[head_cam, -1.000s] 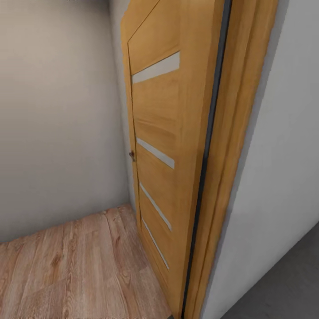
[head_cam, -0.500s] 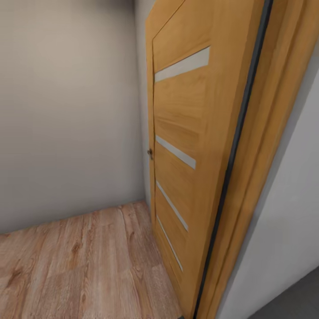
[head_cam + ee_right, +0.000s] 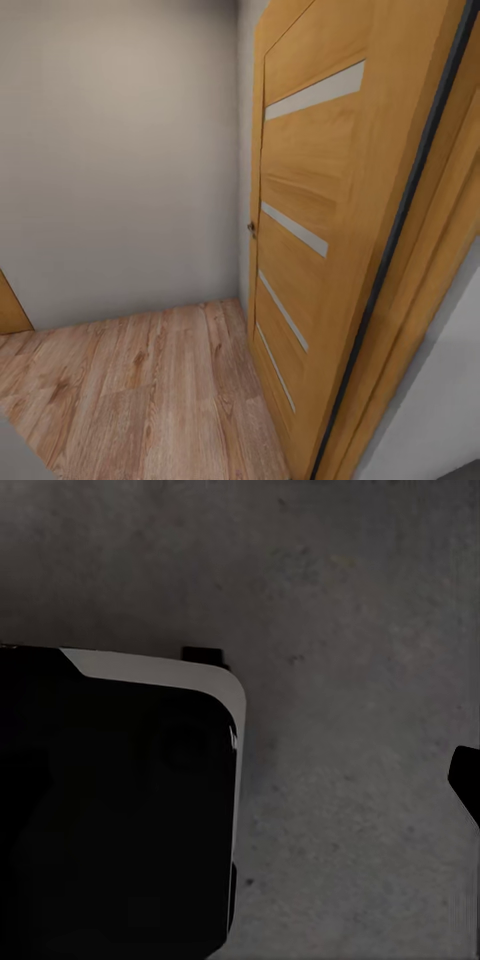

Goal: Move the two storage containers from the living room to the garage. In the garage, place one container on the floor and stack the other container on top of it (either order is fine).

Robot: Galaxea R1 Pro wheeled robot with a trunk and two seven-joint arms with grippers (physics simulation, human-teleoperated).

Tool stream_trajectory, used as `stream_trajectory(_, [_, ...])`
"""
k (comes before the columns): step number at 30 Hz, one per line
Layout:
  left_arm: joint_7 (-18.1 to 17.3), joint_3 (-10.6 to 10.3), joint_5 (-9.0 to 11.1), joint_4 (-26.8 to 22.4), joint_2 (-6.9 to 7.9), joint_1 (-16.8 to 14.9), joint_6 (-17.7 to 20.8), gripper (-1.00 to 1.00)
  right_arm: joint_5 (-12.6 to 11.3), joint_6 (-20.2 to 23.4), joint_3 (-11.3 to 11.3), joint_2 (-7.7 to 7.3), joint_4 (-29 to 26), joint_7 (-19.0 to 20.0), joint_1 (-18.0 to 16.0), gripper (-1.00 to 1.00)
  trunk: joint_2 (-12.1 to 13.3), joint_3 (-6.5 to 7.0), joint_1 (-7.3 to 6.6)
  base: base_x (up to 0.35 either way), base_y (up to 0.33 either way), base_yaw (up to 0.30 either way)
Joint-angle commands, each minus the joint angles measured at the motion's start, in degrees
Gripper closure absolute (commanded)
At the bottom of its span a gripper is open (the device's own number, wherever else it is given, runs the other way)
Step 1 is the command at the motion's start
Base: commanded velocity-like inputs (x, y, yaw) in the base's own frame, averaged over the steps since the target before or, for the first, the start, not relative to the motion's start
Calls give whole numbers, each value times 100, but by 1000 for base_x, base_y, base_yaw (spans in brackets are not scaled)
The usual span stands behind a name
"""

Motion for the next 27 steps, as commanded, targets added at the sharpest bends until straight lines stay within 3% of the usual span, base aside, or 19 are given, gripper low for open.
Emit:
stream_trajectory(1, [-7, -17, 49, 9, -1, -6, -21, -100, -35, -23, 44, 2, 11, -3, -4, -100, -6, -10, 1, 0, 0, 98])
stream_trajectory(9, [-7, -17, 49, 9, -1, -6, -22, -100, -35, -23, 42, -11, 10, -3, -4, -100, -6, -13, 1, 0, 0, 32])
stream_trajectory(22, [-7, -17, 49, 9, -1, -6, -27, -100, -35, -29, 44, -8, 10, -3, -4, -100, -6, -13, 1, 3, 0, 247])
stream_trajectory(27, [-7, -17, 47, 9, -1, -6, -3, -100, -35, -31, 44, -14, 10, -3, -4, -100, -6, -13, 1, 199, 0, 182])
